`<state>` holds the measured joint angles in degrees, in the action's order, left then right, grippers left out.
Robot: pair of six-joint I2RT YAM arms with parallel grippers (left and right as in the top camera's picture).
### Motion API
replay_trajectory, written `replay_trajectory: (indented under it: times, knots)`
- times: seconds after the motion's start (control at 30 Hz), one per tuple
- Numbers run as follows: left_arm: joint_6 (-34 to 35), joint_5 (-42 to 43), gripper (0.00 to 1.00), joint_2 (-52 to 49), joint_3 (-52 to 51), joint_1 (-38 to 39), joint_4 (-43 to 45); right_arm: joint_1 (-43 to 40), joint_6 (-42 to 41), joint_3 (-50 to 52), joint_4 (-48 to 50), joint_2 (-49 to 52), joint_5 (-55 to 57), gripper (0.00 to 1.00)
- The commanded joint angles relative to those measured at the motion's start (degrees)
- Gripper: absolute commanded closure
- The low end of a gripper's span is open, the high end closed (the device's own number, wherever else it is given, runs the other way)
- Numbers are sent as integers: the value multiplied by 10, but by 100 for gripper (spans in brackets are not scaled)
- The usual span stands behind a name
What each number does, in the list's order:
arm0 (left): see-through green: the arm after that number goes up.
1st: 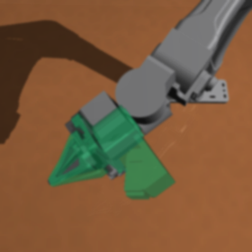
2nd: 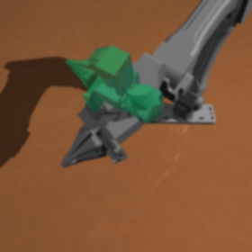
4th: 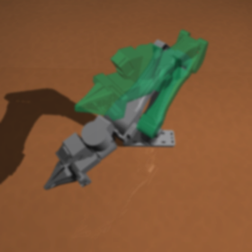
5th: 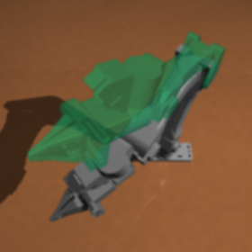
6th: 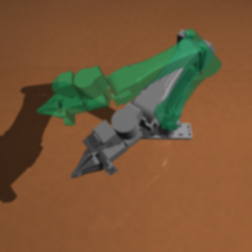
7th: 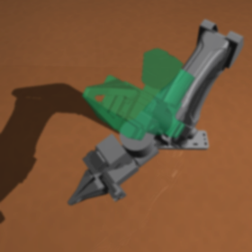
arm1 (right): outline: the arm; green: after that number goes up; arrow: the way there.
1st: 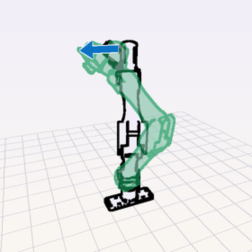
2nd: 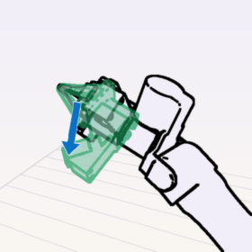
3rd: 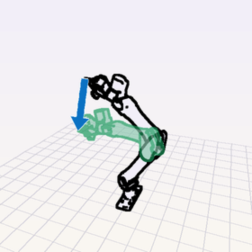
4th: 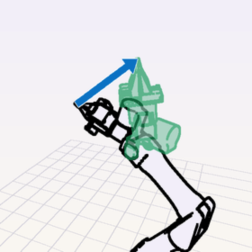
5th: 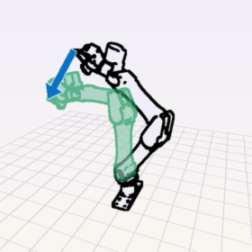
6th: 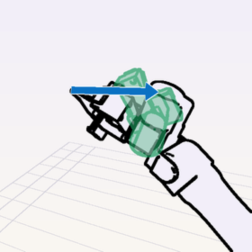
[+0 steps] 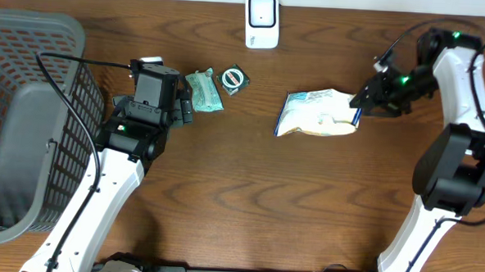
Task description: Scan the item barcode
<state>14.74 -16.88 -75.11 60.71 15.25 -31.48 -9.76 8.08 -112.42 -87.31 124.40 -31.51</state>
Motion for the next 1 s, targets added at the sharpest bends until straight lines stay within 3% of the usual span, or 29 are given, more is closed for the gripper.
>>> replay_trajectory:
  times: [0.0,0.27,0.5,0.7,0.87,0.97]
  knots:
    - [-8,-10,2,4,2,-2,0,21,-38,-49,-19,-31,81,56]
    - [-8,-10,2,4,2,-2,0,90,-64,-54,13,-32,139,95]
    - [-8,-10,2,4,2,-2,0,167,-126,19,124,-32,225,93]
    - [-8,-10,2,4,2,-2,0,211,-194,147,257,-31,271,99]
    - [-8,-10,2,4,2,-2,0,229,-209,211,287,-31,269,99]
    - [-8,-10,2,4,2,-2,0,233,-209,198,253,-33,268,99]
